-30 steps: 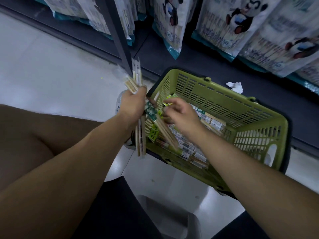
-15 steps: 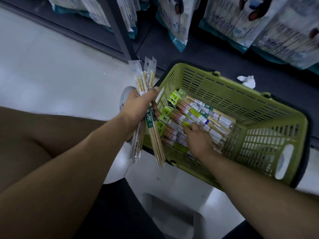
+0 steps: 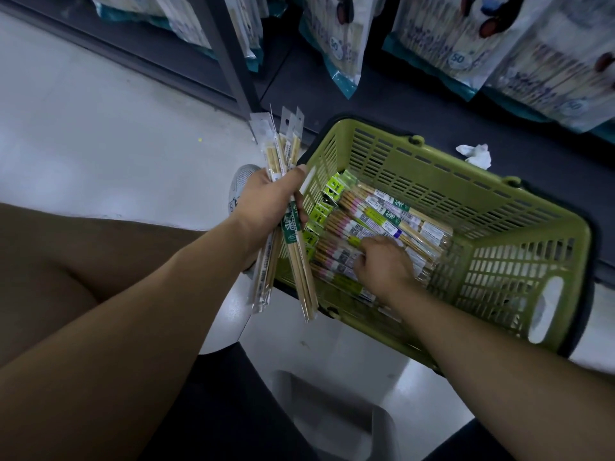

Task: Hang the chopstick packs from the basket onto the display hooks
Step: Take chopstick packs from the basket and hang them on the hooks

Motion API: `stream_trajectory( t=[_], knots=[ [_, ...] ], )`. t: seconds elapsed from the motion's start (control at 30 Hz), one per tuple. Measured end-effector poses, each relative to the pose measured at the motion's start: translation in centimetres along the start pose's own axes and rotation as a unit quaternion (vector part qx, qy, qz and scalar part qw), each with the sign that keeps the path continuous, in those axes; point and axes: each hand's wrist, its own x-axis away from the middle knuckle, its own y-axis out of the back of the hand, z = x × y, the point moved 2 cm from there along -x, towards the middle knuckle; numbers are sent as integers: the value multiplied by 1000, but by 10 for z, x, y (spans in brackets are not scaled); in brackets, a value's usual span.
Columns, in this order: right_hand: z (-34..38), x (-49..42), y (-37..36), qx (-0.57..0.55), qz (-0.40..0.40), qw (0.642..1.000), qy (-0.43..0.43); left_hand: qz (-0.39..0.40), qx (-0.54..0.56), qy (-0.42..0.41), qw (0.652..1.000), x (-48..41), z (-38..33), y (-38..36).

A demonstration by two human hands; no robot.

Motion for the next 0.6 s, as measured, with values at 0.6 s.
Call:
stream_trajectory(
  t=[0.6],
  knots=[
    [68,-7,93,-577,-56,814,33,-28,-55,-12,998,-1,-16,-7]
  ],
)
